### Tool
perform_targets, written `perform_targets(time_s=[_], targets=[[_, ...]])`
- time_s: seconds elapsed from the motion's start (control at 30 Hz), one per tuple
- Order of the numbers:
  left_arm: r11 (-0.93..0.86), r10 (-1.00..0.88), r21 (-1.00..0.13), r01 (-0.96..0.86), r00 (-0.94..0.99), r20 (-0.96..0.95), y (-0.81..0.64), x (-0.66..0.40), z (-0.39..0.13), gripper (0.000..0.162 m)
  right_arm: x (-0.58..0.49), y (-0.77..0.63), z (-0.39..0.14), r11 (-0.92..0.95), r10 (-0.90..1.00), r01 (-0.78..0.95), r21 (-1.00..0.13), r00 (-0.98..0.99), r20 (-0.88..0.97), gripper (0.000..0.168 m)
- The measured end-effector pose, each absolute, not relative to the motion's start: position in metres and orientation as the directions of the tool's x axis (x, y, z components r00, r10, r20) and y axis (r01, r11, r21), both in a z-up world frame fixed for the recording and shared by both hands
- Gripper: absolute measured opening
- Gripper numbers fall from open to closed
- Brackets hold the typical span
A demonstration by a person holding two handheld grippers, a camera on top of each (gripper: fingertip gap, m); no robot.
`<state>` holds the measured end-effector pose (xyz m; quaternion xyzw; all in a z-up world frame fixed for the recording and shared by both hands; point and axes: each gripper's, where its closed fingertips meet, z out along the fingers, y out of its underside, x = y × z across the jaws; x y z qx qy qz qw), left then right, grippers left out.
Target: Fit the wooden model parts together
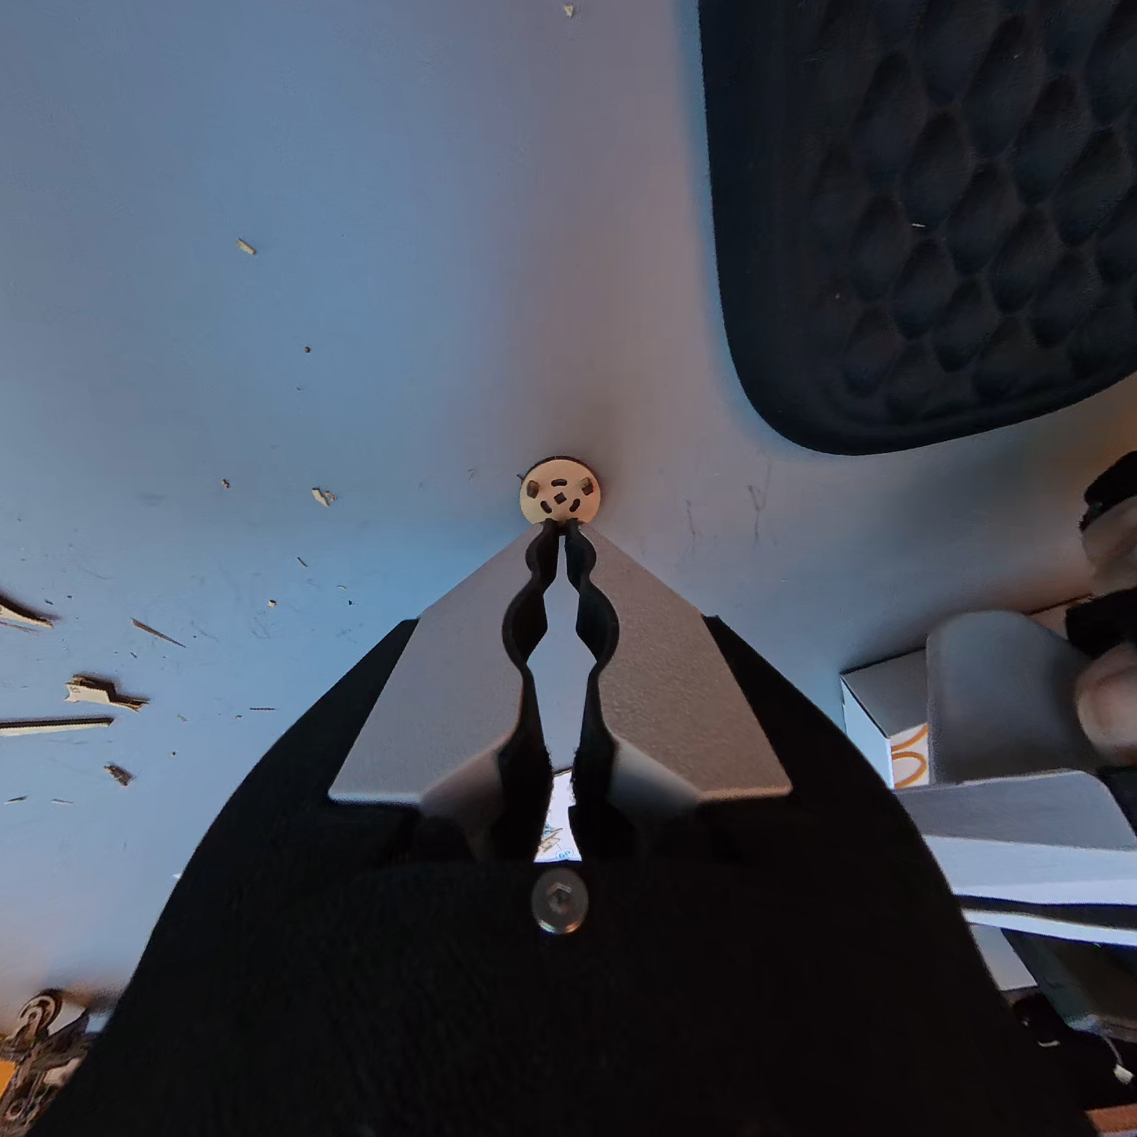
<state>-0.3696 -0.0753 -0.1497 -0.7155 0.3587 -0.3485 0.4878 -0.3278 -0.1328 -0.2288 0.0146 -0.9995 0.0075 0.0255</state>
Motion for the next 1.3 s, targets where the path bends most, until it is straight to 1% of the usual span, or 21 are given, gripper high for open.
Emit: perform_targets(time_s=[0.17,0.3,0.4,0.5,0.53,0.6,0.67,0.77,0.8,0.83,0.93,0.97,1.0,1.07,1.17,1.3], targets=[[-0.268,-0.853,-0.948,-0.171,0.5,0.151,-0.075,-0.37,-0.149,0.013,-0.328,-0.133,-0.229,0.999,-0.004,-0.004,-0.044,-1.0,0.007,0.002],[-0.265,-0.853,-0.949,-0.171,0.5,0.148,-0.076,-0.37,-0.149,0.013,-0.328,-0.133,-0.229,0.997,0.033,0.032,-0.066,-0.999,0.022,0.002],[-0.263,-0.855,-0.95,-0.17,0.497,0.148,-0.076,-0.37,-0.148,0.013,-0.328,-0.132,-0.229,0.988,0.137,0.133,-0.082,-0.989,0.05,0.003],[-0.264,-0.855,-0.95,-0.166,0.496,0.15,-0.077,-0.37,-0.147,0.013,-0.329,-0.123,-0.228,0.977,0.212,0.206,-0.063,-0.97,0.12,0.004],[-0.264,-0.855,-0.95,-0.166,0.495,0.152,-0.077,-0.37,-0.147,0.013,-0.328,-0.123,-0.227,0.971,0.235,0.225,-0.083,-0.963,0.131,0.004],[-0.268,-0.856,-0.948,-0.17,0.493,0.153,-0.077,-0.369,-0.148,0.013,-0.327,-0.127,-0.225,0.953,0.288,0.266,-0.146,-0.945,0.157,0.011],[-0.271,-0.857,-0.947,-0.173,0.492,0.155,-0.077,-0.369,-0.149,0.013,-0.328,-0.123,-0.221,0.927,0.362,0.33,-0.181,-0.912,0.194,0.019],[-0.273,-0.857,-0.945,-0.178,0.491,0.155,-0.077,-0.368,-0.15,0.013,-0.334,-0.113,-0.215,0.838,0.539,0.486,-0.248,-0.807,0.24,0.017],[-0.273,-0.857,-0.945,-0.179,0.492,0.154,-0.077,-0.368,-0.151,0.013,-0.333,-0.114,-0.214,0.777,0.621,0.557,-0.293,-0.755,0.211,0.015],[-0.273,-0.856,-0.945,-0.179,0.493,0.153,-0.077,-0.368,-0.151,0.013,-0.331,-0.117,-0.213,0.701,0.7,0.628,-0.337,-0.697,0.158,0.008],[-0.277,-0.855,-0.945,-0.174,0.494,0.159,-0.076,-0.369,-0.15,0.012,-0.327,-0.122,-0.213,0.497,0.851,0.778,-0.385,-0.523,0.043,0.009],[-0.277,-0.854,-0.945,-0.174,0.495,0.16,-0.076,-0.369,-0.151,0.012,-0.327,-0.122,-0.213,0.464,0.872,0.792,-0.397,-0.488,0.044,0.009],[-0.278,-0.854,-0.944,-0.176,0.495,0.159,-0.076,-0.369,-0.151,0.012,-0.331,-0.118,-0.211,0.446,0.886,0.793,-0.415,-0.456,0.082,0.009],[-0.279,-0.854,-0.943,-0.179,0.495,0.159,-0.076,-0.368,-0.152,0.012,-0.334,-0.114,-0.21,0.442,0.894,0.787,-0.43,-0.429,0.133,0.009],[-0.282,-0.854,-0.942,-0.184,0.496,0.159,-0.076,-0.368,-0.153,0.013,-0.332,-0.117,-0.214,0.42,0.904,0.808,-0.413,-0.415,0.106,0.01],[-0.283,-0.854,-0.941,-0.183,0.495,0.16,-0.076,-0.368,-0.153,0.013,-0.332,-0.118,-0.216,0.443,0.896,0.807,-0.39,-0.418,0.15,0.01]])
